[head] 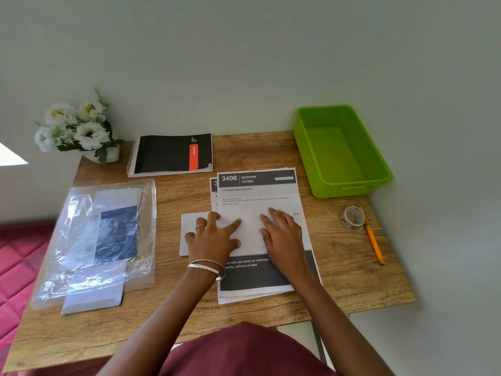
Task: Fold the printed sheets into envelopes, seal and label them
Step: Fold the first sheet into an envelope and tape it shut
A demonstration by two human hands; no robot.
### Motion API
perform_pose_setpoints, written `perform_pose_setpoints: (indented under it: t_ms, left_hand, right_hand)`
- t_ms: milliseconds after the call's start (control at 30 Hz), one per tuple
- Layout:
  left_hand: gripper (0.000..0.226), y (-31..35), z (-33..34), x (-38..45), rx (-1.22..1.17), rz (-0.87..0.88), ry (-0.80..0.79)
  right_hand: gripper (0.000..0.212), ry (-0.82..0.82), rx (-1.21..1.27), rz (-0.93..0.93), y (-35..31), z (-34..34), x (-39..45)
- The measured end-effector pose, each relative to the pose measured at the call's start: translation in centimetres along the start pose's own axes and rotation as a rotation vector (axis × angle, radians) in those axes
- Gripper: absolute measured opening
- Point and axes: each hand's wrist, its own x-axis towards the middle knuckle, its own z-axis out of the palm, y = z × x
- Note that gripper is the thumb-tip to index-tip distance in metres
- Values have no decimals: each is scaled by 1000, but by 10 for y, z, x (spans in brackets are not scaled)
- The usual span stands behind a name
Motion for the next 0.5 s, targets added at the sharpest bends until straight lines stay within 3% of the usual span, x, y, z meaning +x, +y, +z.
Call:
perform_pose_setpoints:
  t_ms: [133,233,367,500]
  left_hand:
    - [44,12,-1,-2,-6,-10,-2]
    - [33,28,0,-2,-139,35,76]
    - [24,67,2,3,-359,210,97]
    - [21,112,2,10,-463,367,36]
  right_hand:
    - [34,-20,287,15,15,-16,-1]
    - [27,213,334,110,41,-42,-11]
    - [27,441,226,387,99,-80,-29]
    - [34,327,-53,447,150,-106,-34]
